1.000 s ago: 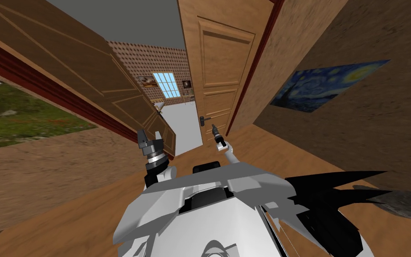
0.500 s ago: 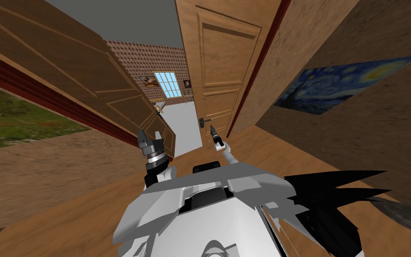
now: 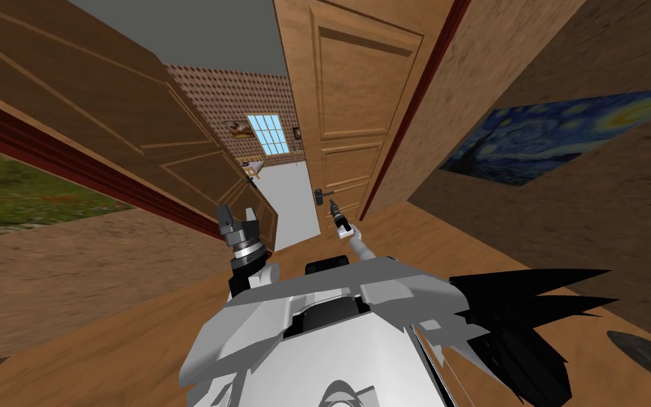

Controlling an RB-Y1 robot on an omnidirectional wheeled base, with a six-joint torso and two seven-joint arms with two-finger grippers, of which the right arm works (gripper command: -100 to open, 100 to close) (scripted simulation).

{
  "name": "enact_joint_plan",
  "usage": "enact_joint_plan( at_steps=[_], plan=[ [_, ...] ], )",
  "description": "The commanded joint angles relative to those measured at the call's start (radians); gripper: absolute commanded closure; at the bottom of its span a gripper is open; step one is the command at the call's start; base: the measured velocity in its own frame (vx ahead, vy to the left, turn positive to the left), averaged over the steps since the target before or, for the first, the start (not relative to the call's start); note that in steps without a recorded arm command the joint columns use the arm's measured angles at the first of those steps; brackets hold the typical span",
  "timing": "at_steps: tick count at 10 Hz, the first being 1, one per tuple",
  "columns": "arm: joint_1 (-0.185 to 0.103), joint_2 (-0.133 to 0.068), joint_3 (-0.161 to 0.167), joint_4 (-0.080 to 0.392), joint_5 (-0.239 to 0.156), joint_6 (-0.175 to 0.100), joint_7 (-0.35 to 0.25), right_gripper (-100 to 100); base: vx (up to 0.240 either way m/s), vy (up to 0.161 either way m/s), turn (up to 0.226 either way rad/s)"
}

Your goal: Push the door open

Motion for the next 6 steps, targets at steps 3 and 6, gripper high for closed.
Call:
enact_joint_plan(
  at_steps=[3,6],
  plan=[
    [-0.009,0.011,0.004,0.019,-0.001,0.007,-0.004,-100,0.092,-0.054,0.021],
    [-0.015,-0.042,-0.003,0.028,-0.003,0.006,-0.004,-100,0.139,0.029,0.017]
  ],
)
